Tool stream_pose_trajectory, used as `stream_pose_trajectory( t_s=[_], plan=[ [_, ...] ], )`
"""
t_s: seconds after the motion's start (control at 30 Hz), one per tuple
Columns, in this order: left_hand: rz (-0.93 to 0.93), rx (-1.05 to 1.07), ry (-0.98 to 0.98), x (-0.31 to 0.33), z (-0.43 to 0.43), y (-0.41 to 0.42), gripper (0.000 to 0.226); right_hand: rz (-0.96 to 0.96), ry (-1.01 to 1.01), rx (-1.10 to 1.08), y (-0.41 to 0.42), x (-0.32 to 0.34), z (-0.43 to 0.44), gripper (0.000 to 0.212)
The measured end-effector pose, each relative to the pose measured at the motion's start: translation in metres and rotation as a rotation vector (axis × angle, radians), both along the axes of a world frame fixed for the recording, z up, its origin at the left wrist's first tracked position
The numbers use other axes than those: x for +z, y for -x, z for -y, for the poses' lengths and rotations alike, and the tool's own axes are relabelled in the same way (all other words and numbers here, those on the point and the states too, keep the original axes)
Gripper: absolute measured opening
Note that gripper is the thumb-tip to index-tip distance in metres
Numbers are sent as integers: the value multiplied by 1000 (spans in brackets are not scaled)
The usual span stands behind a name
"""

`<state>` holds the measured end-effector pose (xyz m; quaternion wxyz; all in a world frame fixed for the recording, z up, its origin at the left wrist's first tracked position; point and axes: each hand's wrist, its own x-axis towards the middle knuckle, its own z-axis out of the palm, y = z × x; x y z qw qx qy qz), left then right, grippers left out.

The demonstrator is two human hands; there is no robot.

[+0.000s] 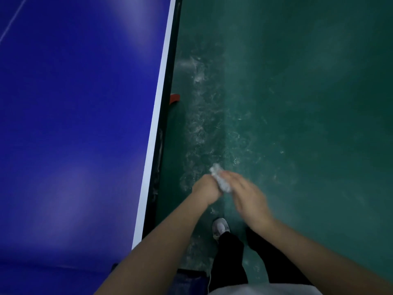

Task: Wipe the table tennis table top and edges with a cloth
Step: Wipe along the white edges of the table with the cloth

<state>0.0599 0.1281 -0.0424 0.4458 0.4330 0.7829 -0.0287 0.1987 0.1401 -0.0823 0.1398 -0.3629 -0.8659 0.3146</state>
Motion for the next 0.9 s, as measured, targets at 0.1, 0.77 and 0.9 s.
stream_pose_trajectory(
  t_s=[0.1,0.77,0.9],
  plan=[
    [256,162,-61,8,11,9,24,348,101,55,13,-24,-15,59],
    [-543,37,-592,-16,67,202,53,-459,1264,-310,137,-7,114,32],
    [-560,76,-615,-20,65,203,52,-513,1186,-156,162,-13,140,52]
  ],
)
